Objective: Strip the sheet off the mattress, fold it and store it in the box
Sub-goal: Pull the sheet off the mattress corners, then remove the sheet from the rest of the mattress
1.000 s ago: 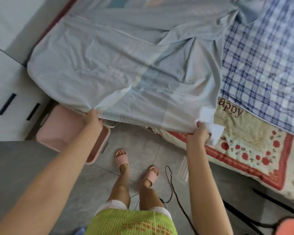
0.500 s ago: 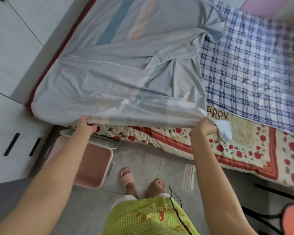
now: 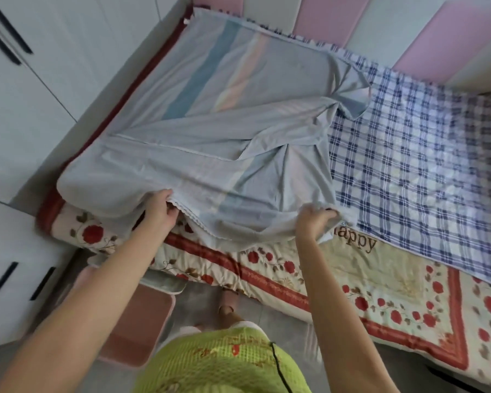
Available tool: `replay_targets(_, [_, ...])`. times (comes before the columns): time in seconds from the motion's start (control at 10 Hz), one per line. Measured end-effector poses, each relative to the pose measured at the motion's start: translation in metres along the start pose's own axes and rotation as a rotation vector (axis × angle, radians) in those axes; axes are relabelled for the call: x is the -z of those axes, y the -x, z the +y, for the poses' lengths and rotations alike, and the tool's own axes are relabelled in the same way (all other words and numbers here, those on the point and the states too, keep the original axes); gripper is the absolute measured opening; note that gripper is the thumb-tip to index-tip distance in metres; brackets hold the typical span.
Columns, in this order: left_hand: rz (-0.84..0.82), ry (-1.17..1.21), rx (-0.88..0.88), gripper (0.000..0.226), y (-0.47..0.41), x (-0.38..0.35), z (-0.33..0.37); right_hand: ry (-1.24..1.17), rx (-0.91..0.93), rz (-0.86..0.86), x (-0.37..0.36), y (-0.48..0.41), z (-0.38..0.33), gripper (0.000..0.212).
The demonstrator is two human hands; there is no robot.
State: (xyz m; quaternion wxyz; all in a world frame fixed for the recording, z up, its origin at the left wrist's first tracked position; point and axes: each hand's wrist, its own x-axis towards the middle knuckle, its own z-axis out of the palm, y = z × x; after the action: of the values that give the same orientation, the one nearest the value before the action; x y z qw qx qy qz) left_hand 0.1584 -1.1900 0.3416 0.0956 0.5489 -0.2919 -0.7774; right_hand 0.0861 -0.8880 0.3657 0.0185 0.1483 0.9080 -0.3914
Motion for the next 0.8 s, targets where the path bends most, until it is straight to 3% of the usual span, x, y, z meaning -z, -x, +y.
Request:
replay_targets(0.1, [-0.09, 0.001, 0.004, 0.012, 0.014, -0.034, -0.025, -0.109, 0.024, -0.043, -0.041, 0.017, -0.051, 0.08])
replay_targets(0.2, [-0.133, -0.022, 0.013, 0.014, 0.027, -0.05, -0.041, 0.229, 0.426, -0.389, -0.07, 0.033, -0.061, 0.081])
replay_targets(0.3, [-0.142, -0.083, -0.014, 0.01, 0.032, -0.059, -0.056, 0.438, 0.602, -0.665, -0.087, 0.045, -0.067, 0.047])
replay_targets(0.4, [-0.089, -0.138, -0.059, 0.009, 0.032, -0.06, -0.059, 0.537, 0.575, -0.776, -0.095, 0.043, -0.071, 0.06])
replay_targets(0.6, [-0.199, -0.138, 0.009, 0.01, 0.025, -0.056, -0.056, 0.561, 0.513, -0.699, -0.108, 0.035, -0.081, 0.025])
replay_targets(0.8, [-0.002, 0.109, 0.111, 0.036, -0.022, -0.03, -0.009, 0.54, 0.683, -0.576, -0.1, 0.043, -0.094, 0.028])
